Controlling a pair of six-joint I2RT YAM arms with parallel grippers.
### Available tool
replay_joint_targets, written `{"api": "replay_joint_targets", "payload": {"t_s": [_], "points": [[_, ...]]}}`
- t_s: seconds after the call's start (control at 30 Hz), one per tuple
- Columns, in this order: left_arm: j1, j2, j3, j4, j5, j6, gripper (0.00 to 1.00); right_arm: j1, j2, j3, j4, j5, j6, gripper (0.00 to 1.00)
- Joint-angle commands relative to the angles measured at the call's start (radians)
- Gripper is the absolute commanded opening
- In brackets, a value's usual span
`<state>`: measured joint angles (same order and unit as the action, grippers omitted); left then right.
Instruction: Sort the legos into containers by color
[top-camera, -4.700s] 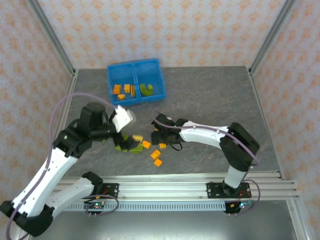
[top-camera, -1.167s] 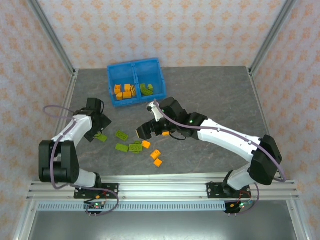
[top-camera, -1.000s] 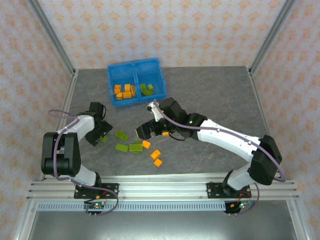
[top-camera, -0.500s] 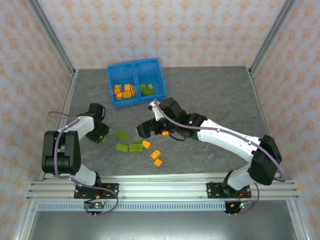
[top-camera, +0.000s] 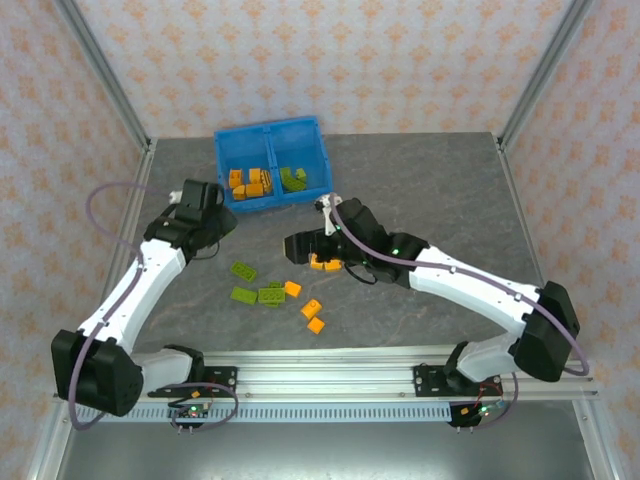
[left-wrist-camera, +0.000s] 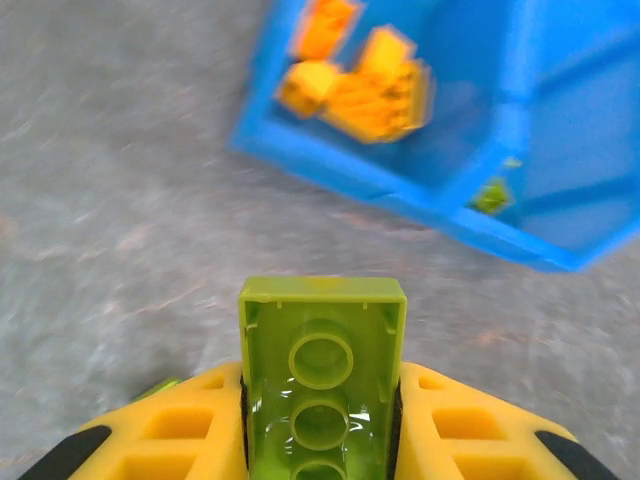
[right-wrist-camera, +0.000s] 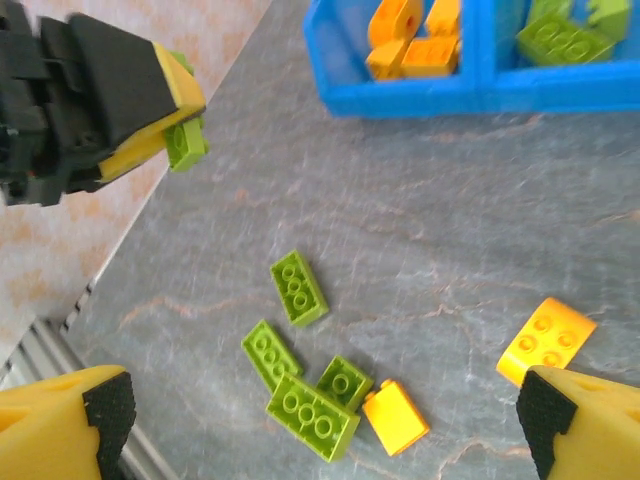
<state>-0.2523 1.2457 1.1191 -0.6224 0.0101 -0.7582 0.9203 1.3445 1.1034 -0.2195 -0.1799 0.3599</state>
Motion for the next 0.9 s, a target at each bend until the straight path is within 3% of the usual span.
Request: {"api": "replay_joint_targets", "payload": {"t_s": [0.0, 0.27, 0.57, 0.73, 0.87], "points": [[-0.095, 0.131, 0.145, -0.03, -0.12, 0.081, 0.26, 0.007, -0.057, -0.039, 0.051, 0.138, 0.064, 0.99], [-0.161, 0.607, 0.651, -0.033, -0.139, 0.108, 0.26, 0.007, -0.154, -0.124, 0.021, 0.182, 0.132, 0.99], [-0.139, 1.151, 1.311, -0.233, -0.1, 0.137, 0.29, 0.008, -0.284, -0.201, -0.009, 0.244, 0.166, 0.99], [-0.133, 1.215, 1.346, -0.211, -0.092, 0.106, 0.35, 0.007, -0.285, -0.194, -0.019, 0.246, 0.152, 0.99], [-0.132, 1.214, 1.334, -0.183, -0.07, 0.113, 0.48, 0.008, -0.272, -0.175, -0.024, 0.243, 0.131, 0.99]]}}
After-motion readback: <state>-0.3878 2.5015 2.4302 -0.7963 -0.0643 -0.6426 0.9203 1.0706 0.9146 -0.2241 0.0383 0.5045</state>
